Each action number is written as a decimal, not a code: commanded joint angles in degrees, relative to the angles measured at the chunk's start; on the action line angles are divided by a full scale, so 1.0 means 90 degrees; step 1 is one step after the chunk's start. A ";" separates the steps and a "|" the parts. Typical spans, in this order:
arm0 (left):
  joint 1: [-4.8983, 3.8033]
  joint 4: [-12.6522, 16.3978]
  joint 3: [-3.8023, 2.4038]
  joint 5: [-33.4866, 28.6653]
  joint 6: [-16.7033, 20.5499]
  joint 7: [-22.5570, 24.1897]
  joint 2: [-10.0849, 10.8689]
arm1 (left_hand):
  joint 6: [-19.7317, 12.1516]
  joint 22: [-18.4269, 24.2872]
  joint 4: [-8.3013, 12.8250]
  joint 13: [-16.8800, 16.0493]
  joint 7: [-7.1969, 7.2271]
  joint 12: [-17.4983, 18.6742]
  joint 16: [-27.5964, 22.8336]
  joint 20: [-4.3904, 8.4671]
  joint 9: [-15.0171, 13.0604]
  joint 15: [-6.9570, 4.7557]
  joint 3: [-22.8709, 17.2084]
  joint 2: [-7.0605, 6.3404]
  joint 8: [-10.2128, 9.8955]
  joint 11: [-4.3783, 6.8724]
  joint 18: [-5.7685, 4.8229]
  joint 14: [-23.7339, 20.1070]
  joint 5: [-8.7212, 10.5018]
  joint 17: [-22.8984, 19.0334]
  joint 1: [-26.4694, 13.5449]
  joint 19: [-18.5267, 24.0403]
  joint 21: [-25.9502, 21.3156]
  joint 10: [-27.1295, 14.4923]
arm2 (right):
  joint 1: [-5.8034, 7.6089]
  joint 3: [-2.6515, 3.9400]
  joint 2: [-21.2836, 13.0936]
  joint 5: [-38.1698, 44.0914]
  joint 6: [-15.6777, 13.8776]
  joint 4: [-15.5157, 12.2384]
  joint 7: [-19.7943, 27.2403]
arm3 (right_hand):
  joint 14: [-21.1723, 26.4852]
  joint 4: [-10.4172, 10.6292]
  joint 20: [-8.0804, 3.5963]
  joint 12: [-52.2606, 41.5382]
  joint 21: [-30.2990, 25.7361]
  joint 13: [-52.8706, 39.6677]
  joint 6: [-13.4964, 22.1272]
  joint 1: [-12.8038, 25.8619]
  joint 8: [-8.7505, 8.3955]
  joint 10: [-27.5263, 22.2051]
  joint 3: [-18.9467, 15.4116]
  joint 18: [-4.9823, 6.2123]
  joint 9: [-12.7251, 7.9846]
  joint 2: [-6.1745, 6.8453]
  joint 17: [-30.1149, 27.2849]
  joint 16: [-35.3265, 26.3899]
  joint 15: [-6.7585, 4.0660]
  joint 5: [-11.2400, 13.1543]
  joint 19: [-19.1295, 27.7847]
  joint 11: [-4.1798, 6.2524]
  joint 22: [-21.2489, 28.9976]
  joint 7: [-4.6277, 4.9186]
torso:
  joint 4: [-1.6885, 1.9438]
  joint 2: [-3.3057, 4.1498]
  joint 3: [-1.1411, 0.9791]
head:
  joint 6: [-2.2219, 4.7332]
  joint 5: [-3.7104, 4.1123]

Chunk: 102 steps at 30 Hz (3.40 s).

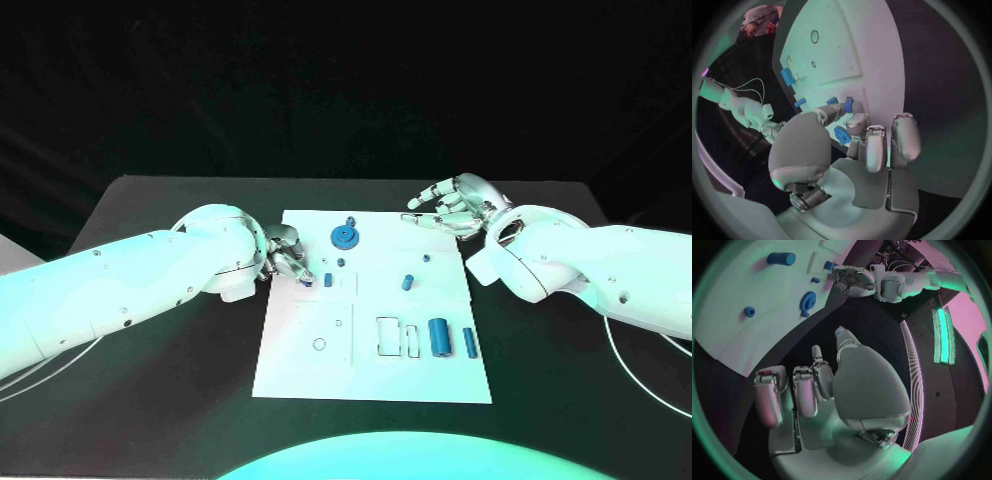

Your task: Assemble the parts on the task board

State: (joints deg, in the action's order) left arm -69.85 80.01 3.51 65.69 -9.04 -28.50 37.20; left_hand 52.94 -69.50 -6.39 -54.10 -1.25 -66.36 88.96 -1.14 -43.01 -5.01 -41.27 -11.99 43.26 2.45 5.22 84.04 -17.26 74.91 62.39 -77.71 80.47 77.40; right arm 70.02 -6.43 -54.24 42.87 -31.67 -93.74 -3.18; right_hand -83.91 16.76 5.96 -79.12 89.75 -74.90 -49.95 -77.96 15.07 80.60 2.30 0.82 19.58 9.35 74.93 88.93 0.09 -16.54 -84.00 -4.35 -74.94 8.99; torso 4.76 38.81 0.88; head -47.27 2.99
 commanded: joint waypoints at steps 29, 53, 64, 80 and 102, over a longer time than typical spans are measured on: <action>0.0043 0.0036 -0.0010 -0.0212 -0.0860 -0.0064 0.0005 | -0.0071 -0.0017 0.0399 0.0055 -0.0041 0.0008 0.0067 -0.0019 -0.0005 -0.0011 -0.0200 0.0208 0.0009 -0.0007 -0.0084 0.0633 0.0148 0.1576 0.0491 0.0002 -0.0033 -0.0001 | -0.0017 0.0000 0.0030 0.0019 0.0051 0.0018 0.0085 | -0.0605 -0.0005 0.0001 0.0017 0.0009 -0.0589 -0.0013 0.0046 0.0033 -0.0022 -0.0029 -0.0086 0.0002 0.0011 0.1398 -0.0028 -0.0010 0.0014 -0.0658 0.0015 -0.1665 -0.0006 | 0.0001 0.0003 -0.0007 | 0.0006 0.0020; 0.0019 -0.0269 -0.0009 -0.0193 -0.0994 -0.0104 -0.0194 | -0.0108 0.0077 0.0110 0.0204 -0.0068 0.0109 -0.0003 -0.0047 0.0039 0.0014 0.0015 0.0181 -0.0106 -0.0041 -0.0060 0.0591 0.0148 0.1431 0.0225 0.0066 -0.0087 -0.0084 | -0.0017 0.0000 0.0016 0.0019 0.0044 0.0000 0.0076 | -0.0604 -0.0008 0.0000 0.0013 0.0005 -0.0590 -0.0017 0.0059 0.0039 -0.0018 -0.0045 -0.0085 0.0002 -0.0007 0.1394 -0.0030 -0.0012 0.0013 -0.0656 0.0017 -0.1663 -0.0008 | -0.0002 0.0001 -0.0010 | -0.0003 0.0048; 0.0015 -0.0367 -0.0006 -0.0136 -0.1072 -0.0125 -0.0275 | -0.0074 0.0120 -0.0181 0.0276 -0.0071 0.0143 -0.0034 -0.0048 0.0071 0.0011 0.0280 0.0133 -0.0180 -0.0045 -0.0049 0.0574 0.0147 0.1372 -0.0080 0.0092 -0.0118 -0.0147 | -0.0017 0.0000 -0.0001 0.0028 0.0033 -0.0016 0.0065 | -0.0604 -0.0006 0.0000 0.0022 -0.0002 -0.0582 -0.0014 0.0068 0.0039 -0.0026 -0.0055 -0.0084 0.0001 -0.0008 0.1393 -0.0031 -0.0012 0.0016 -0.0652 0.0017 -0.1660 -0.0008 | 0.0001 0.0004 -0.0009 | -0.0004 0.0078; 0.0012 -0.0387 -0.0006 0.0066 -0.1037 -0.0134 -0.0291 | -0.0025 0.0154 -0.0647 0.0330 -0.0096 0.0138 -0.0051 -0.0060 0.0082 0.0026 0.0930 0.0060 -0.0245 -0.0068 -0.0043 0.0565 0.0152 0.1339 -0.0433 0.0108 -0.0150 -0.0204 | -0.0016 0.0000 -0.0020 0.0045 0.0034 -0.0038 0.0049 | -0.0605 -0.0002 -0.0001 0.0010 0.0006 -0.0592 -0.0013 0.0083 0.0039 -0.0015 -0.0066 -0.0086 0.0001 -0.0008 0.1398 -0.0029 -0.0012 0.0019 -0.0656 0.0017 -0.1664 -0.0007 | 0.0002 0.0002 -0.0003 | -0.0003 0.0106; 0.0011 -0.0396 -0.0006 0.0171 -0.1000 -0.0136 -0.0272 | 0.0007 0.0155 -0.1085 0.0349 -0.0112 0.0116 -0.0055 -0.0072 0.0082 0.0039 0.1593 -0.0013 -0.0295 -0.0084 -0.0042 0.0563 0.0169 0.1332 -0.0543 0.0106 -0.0162 -0.0226 | -0.0016 0.0000 -0.0028 0.0065 0.0034 -0.0050 0.0037 | -0.0602 0.0004 -0.0001 0.0026 -0.0015 -0.0576 -0.0007 0.0130 0.0039 -0.0029 -0.0098 -0.0080 -0.0001 -0.0005 0.1386 -0.0036 -0.0011 0.0025 -0.0647 0.0016 -0.1654 -0.0006 | -0.0001 -0.0001 0.0000 | 0.0005 0.0107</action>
State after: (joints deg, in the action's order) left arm -70.54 76.62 2.88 66.49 -16.66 -28.82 34.85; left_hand 53.04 -68.06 -16.07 -51.04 -1.96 -65.39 88.68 -1.75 -42.32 -5.01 -27.17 -12.08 42.54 2.04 5.22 84.04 -15.98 74.90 58.19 -77.09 79.33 75.54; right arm 69.91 -6.43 -54.51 42.96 -31.67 -94.08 -3.23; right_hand -83.91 16.75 5.96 -79.12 89.75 -74.91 -49.95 -77.49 15.07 80.61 1.66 0.82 19.58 9.35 74.92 88.93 0.09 -16.54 -84.00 -4.36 -74.92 8.99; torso 4.75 38.80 0.86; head -47.22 3.94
